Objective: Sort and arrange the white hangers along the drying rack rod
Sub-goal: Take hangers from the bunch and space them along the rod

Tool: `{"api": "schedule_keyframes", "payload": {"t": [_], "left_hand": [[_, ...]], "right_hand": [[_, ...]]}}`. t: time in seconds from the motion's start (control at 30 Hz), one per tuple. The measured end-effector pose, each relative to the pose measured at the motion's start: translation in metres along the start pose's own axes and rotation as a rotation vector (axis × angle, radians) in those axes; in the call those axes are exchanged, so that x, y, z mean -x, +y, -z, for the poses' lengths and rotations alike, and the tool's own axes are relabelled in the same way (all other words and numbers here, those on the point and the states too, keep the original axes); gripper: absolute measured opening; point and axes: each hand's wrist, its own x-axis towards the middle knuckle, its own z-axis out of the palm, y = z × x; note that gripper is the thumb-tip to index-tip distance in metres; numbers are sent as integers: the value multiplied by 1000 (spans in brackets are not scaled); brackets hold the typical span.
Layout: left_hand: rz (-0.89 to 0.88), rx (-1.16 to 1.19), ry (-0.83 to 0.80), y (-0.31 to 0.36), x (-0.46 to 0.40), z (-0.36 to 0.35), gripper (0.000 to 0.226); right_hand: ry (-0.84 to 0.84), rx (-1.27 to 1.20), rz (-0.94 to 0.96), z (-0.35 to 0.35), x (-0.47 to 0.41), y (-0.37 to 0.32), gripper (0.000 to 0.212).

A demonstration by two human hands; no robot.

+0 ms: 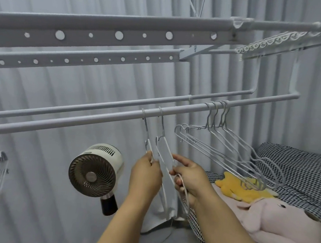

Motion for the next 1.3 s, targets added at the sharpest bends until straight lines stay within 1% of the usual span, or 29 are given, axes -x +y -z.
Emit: {"api": "schedule_keyframes", "payload": {"t": [0.2,0.67,1.0,1.3], "left_hand": [[-14,-47,-13,3,-6,-24,22],[35,-124,-77,24,-23,-78,19],[38,-123,-113,41,-24,-107,22],[34,-120,-135,45,-21,-119,22]], "right_hand": [[7,-27,2,21,-6,-9,41],[57,-106,3,69,-21,-29,44],[74,-91,11,95,-26,-40,42],[70,-32,31,103,-28,-39,43]]}}
